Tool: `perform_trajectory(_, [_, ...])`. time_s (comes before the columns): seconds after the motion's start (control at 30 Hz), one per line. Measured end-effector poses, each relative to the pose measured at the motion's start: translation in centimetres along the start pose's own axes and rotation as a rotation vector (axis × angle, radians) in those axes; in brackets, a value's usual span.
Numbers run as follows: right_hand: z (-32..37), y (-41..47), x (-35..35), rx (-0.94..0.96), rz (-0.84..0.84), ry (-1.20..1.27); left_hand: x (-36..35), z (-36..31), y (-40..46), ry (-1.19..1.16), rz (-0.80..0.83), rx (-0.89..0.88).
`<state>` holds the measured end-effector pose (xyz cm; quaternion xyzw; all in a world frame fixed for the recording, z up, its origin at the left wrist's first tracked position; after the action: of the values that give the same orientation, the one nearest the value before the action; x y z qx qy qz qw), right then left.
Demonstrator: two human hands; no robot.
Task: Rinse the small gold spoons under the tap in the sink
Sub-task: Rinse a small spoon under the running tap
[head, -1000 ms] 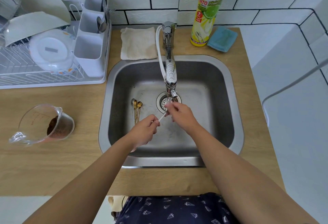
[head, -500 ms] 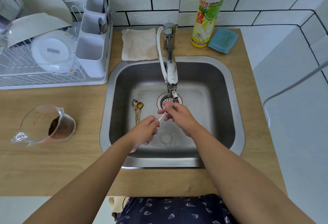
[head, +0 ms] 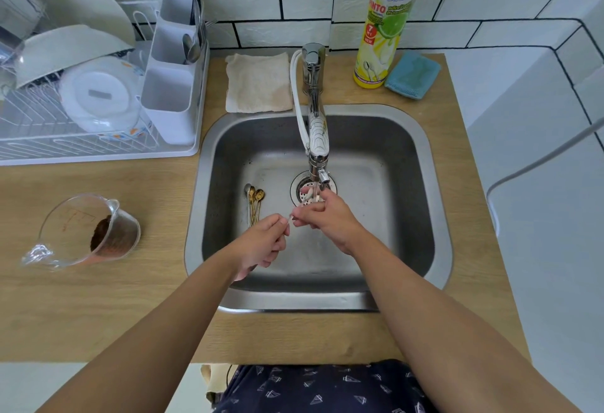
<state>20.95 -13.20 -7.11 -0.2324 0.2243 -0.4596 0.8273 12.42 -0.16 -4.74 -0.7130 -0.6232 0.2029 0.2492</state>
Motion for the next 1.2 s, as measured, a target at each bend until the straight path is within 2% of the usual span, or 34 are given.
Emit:
perform_trajectory(0.13, [0.2, 0.1, 0.8, 0.020, -0.119, 0.096, -0.2, -0.3, 0.1, -0.034, -0.017, -0.008])
perform_trajectory(0.3, [0.0, 0.0, 0.4, 0.028, -0.064, -0.012, -0.5, 0.1, 0.7, 0.011, -0.001, 0.007])
perform_trajectory(0.37, [0.1, 0.0, 1.3, 0.007, -0.119, 0.098, -0.7, 0.0, 1.2, 0.009, -0.007, -0.005])
perform_trajectory(0.5, [0.2, -0.6, 5.0, 0.020, -0.305, 0.474, -0.7, -1.6, 3.1, 0.068, -0.064, -0.015])
perform_trajectory(0.57, [0.3, -1.0, 6.1, 0.033, -0.327, 0.552, -0.7, -2.5, 4.0, 0.079, -0.118, -0.008])
perform_trajectory(0.7, [0.9, -1.3, 7.2, 0.029, -0.329, 0.521, -1.7, -4.3, 5.9, 0.029, -0.170, -0.091])
perform_trajectory(0.83, [2.1, -1.7, 9.1, 0.092, -0.403, 0.542, -2.9, -6.2, 7.3, -0.270, -0.099, -0.149])
perform_trajectory(0.87, [2.3, -1.9, 9.6, 0.105, -0.425, 0.544, -3.1, -6.3, 7.4, -0.283, -0.064, -0.143])
perform_trajectory(0.97, [2.5, -2.0, 9.9, 0.108, -0.435, 0.537, -2.8, -5.8, 7.1, -0.098, -0.033, -0.103])
perform_trajectory(1.1, [2.4, -1.8, 8.2, 0.072, -0.371, 0.485, -1.8, -4.8, 6.9, 0.099, -0.195, -0.082])
perform_trajectory(1.2, [2.3, -1.8, 8.2, 0.039, -0.409, 0.346, -2.7, -4.0, 6.9, 0.015, -0.074, -0.126])
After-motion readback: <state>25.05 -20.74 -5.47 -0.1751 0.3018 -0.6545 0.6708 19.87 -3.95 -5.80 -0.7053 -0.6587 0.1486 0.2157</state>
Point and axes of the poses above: each hand's wrist, its own y-axis towards the middle knuckle, its own x-axis out of the back of the hand, z = x × y, the point moved 7 cm from there along y, towards the middle knuckle, and after that the axes turned 8 degrees about -x, right-handed, at the moved point
